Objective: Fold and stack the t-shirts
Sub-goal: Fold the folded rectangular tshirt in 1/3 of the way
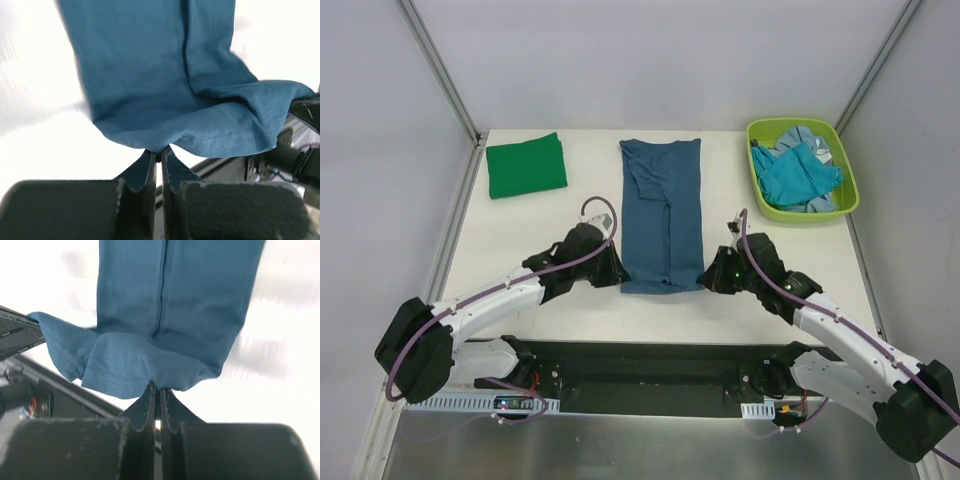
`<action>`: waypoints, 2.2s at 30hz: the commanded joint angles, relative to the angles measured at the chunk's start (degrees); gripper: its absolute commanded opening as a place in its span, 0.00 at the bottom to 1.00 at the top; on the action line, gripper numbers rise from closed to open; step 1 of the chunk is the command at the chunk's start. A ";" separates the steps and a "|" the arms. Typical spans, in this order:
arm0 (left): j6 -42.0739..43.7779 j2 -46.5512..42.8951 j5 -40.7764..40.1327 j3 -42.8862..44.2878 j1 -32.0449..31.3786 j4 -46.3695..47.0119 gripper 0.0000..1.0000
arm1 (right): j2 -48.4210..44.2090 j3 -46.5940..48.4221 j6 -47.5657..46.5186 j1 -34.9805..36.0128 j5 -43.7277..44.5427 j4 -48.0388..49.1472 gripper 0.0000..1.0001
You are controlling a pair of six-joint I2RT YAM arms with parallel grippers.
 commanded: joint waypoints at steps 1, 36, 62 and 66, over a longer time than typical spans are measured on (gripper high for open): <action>7.40 4.75 0.28 6.80 4.50 3.15 0.00 | 5.56 7.02 -4.39 -2.50 7.35 5.83 0.01; 18.48 42.54 12.67 38.63 21.12 2.18 0.00 | 48.81 33.67 -7.48 -17.71 0.49 19.64 0.01; 14.80 21.74 8.72 22.31 22.35 0.60 0.99 | 38.81 24.53 -5.80 -18.41 -5.56 21.66 0.96; 12.08 15.84 9.76 13.61 22.17 2.44 0.99 | 34.24 19.01 -5.72 -16.13 -4.79 20.43 0.96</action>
